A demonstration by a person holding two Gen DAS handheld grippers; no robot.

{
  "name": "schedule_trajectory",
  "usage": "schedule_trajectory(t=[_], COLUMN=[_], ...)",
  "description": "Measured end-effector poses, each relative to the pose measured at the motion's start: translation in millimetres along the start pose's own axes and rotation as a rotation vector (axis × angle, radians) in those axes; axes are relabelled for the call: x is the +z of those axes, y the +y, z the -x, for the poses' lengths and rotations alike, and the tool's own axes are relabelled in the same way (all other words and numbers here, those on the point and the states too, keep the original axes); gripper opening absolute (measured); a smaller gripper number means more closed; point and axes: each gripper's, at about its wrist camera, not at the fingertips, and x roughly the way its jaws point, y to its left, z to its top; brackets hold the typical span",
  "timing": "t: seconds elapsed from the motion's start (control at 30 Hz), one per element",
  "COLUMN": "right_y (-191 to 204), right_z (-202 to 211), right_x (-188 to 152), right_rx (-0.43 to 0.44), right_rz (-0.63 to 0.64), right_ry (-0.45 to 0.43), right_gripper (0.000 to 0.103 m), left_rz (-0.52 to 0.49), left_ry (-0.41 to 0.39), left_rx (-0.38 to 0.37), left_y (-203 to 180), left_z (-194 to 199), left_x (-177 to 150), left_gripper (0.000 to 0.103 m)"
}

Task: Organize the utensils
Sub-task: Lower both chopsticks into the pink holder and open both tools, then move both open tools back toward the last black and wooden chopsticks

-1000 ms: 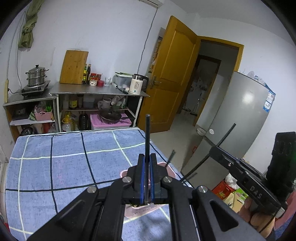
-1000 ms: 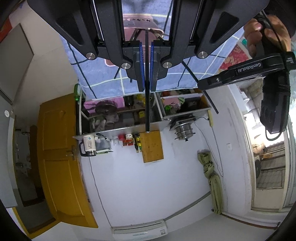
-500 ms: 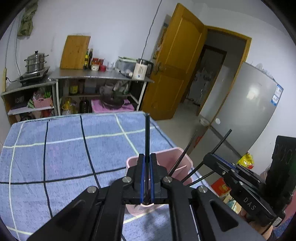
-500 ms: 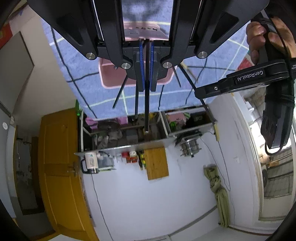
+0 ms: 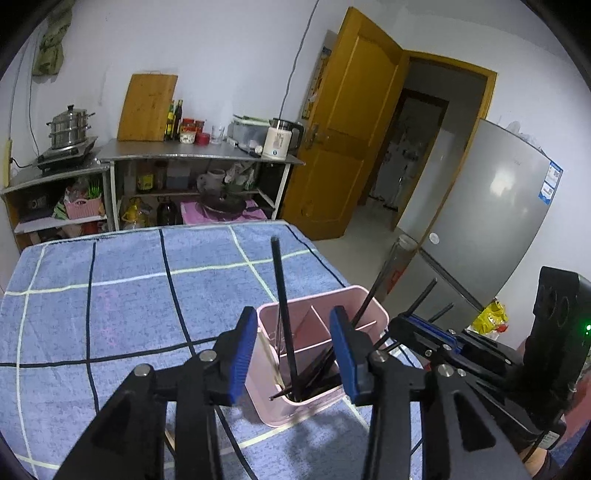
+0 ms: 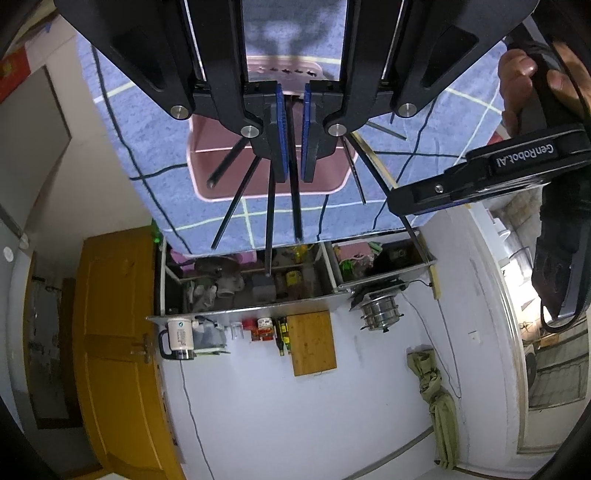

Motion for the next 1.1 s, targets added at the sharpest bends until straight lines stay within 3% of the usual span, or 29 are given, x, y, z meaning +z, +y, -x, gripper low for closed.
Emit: schedule_trajectory(t=[0.37, 1.1], right_y=[6, 47], right_z=[25, 56], right_x=[-4, -57], right_rx=[0.009, 0.069], right_rz=[-0.001, 0.059], right_ry=[-0.035, -0.021], right_gripper=[0.014, 0.015], left_rz=[0.022, 0.057], left_ry=[-0.075, -0.124], left_rx=[0.008, 0.092], left_y=[4, 25], left_z=[40, 100], left_x=[-8, -94], left_gripper=[0.047, 0.047])
